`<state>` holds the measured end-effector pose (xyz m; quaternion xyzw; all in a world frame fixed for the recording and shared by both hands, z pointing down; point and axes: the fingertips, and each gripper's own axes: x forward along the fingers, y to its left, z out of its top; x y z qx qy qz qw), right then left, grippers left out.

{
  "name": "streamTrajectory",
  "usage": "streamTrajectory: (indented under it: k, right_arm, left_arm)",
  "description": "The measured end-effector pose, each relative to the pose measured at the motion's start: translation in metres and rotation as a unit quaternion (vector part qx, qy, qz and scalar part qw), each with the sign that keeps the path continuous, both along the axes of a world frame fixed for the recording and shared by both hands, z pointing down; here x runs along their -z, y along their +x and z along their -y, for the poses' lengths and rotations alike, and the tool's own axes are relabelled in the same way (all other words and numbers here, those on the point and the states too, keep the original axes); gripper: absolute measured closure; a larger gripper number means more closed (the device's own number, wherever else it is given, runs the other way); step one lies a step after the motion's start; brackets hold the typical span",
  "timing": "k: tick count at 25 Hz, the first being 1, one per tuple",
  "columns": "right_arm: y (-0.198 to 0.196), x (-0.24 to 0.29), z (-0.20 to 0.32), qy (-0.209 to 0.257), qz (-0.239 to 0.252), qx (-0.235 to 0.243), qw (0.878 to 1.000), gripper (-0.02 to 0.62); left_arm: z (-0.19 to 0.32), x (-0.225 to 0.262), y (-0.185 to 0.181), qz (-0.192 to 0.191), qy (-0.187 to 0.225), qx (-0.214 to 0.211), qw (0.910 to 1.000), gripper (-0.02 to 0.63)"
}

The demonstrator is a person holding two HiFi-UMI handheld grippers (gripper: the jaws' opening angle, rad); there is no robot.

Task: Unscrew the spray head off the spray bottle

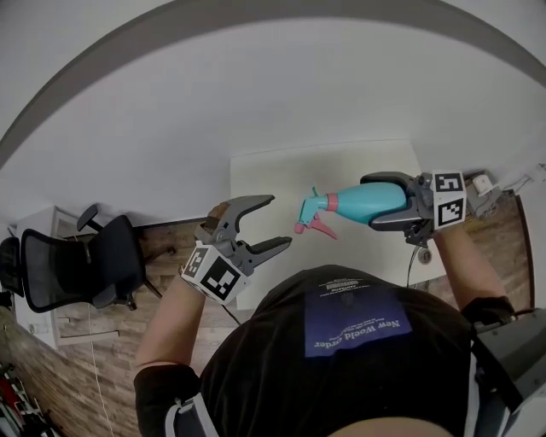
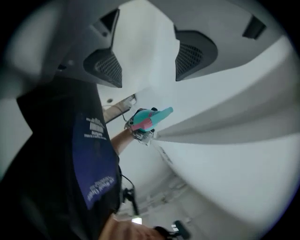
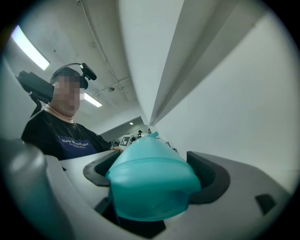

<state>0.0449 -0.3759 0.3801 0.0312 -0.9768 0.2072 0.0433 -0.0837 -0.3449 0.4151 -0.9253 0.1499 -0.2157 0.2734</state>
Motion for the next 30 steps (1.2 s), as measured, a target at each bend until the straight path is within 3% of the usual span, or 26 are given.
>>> streamTrajectory:
  k: [2, 4, 10, 13, 21, 22, 23, 25, 30]
  right_arm:
    - [-0.002, -0.001, -0.002, -0.020, 0.002, 0.015, 1.000, 0.149]
    - [-0.005, -0.002, -0.004, -0.033, 0.000, 0.027, 0.999, 0.149]
    - [-0.009, -0.005, -0.007, -0.055, -0.002, 0.050, 0.997, 0.149]
    - [-0.010, -0.005, -0.009, -0.059, 0.001, 0.056, 0.997, 0.149]
    - [-0.018, -0.005, -0.016, -0.064, 0.002, 0.071, 0.995, 0.149]
    - [-0.019, -0.006, -0.017, -0.063, 0.001, 0.073, 0.995, 0.149]
    - [-0.021, -0.007, -0.019, -0.062, -0.001, 0.075, 0.995, 0.149]
    - [-0.023, -0.009, -0.023, -0.061, -0.002, 0.078, 0.995, 0.149]
    - [-0.024, -0.008, -0.024, -0.056, -0.001, 0.078, 0.995, 0.149]
  left_arm:
    - [0.004, 0.005, 0.001, 0.042, 0.086, -0.005, 0.9954, 0.261]
    - [0.004, 0.014, 0.005, 0.069, 0.134, -0.023, 0.9883, 0.261]
    - [0.000, 0.026, 0.032, 0.154, 0.214, -0.094, 0.9599, 0.261]
    - [-0.009, 0.027, 0.047, 0.169, 0.232, -0.126, 0.9496, 0.261]
    - [-0.024, 0.023, 0.064, 0.140, 0.222, -0.150, 0.9533, 0.265]
    - [-0.026, 0.024, 0.064, 0.134, 0.227, -0.151, 0.9528, 0.289]
    - [-0.028, 0.025, 0.064, 0.129, 0.233, -0.150, 0.9520, 0.369]
    - [-0.030, 0.029, 0.063, 0.120, 0.239, -0.146, 0.9526, 0.468]
    - [-0.029, 0.032, 0.062, 0.111, 0.202, -0.137, 0.9635, 0.471]
